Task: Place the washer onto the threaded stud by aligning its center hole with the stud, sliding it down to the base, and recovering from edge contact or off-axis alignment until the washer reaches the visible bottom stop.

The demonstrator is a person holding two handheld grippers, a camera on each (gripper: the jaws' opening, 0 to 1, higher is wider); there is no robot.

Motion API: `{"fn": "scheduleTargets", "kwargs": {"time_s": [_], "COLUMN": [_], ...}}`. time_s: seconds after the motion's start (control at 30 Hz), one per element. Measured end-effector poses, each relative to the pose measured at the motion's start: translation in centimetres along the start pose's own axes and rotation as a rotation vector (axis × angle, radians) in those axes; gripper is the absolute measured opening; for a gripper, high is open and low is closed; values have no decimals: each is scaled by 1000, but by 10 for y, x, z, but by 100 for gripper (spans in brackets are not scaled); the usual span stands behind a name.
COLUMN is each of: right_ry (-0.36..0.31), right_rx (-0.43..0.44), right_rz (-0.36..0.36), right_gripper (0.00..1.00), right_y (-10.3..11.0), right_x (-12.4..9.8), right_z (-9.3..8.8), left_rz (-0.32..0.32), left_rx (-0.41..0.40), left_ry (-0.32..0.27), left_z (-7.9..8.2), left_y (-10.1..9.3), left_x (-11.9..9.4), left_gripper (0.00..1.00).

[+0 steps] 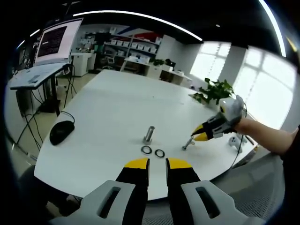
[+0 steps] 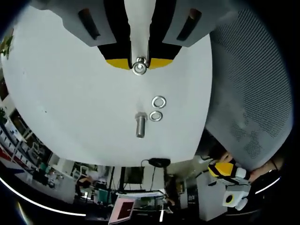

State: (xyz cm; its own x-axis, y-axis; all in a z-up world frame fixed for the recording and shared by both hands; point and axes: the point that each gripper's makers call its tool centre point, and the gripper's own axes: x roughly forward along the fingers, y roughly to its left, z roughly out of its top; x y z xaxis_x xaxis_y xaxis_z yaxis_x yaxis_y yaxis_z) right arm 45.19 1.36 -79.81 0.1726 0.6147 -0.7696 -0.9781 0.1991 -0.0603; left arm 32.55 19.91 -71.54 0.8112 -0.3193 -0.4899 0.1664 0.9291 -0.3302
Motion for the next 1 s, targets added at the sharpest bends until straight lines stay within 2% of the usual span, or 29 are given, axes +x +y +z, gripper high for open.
{"fn": "scheduleTargets", "kwargs": {"time_s": [0.83,1.0], "right_ry": [25,33], "right_rx": [5,28], "right_rz": [-4,-6], "right_gripper": [15,16], "right_y": [-1,-3], "right_x": [7,8], "right_z": [-7,-12], "left_rz": [3,2], "left_rx": [-4,-3], "left_ry": [0,3], "left_z": [0,0], "left_y": [1,1], "left_x": [0,0], "left_gripper": [11,11]}}
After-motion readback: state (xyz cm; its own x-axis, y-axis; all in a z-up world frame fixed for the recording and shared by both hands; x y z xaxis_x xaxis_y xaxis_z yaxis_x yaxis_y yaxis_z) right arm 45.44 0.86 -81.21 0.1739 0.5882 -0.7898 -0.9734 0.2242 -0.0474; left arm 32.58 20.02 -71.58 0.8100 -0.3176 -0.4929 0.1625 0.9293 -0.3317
